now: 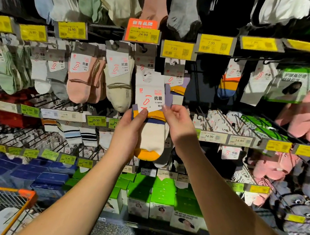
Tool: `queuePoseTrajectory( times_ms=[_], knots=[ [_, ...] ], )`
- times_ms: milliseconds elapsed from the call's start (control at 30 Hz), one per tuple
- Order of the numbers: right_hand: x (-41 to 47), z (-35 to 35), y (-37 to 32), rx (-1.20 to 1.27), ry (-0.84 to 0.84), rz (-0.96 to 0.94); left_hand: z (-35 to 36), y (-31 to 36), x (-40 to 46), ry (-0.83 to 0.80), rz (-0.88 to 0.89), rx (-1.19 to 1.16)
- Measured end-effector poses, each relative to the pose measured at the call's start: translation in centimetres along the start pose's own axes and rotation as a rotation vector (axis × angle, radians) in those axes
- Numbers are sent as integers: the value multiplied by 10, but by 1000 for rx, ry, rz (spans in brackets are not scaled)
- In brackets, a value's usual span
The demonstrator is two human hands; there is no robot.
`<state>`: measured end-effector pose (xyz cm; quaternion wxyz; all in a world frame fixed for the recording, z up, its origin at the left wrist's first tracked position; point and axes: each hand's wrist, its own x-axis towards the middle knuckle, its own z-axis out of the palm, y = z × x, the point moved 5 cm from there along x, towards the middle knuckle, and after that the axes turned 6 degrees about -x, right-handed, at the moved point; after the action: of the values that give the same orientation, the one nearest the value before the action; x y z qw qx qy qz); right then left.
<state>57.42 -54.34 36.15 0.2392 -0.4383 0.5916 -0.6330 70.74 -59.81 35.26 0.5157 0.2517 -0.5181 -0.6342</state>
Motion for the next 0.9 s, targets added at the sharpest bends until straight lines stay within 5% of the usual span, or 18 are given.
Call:
queuePoseTrajectory(
  times_ms=[667,900],
  knots=[
    [12,4,15,307,-149,130,-6,1,5,28,15,-10],
    [49,-33,12,177,24,64,-28,1,12,128,58,8]
  ],
)
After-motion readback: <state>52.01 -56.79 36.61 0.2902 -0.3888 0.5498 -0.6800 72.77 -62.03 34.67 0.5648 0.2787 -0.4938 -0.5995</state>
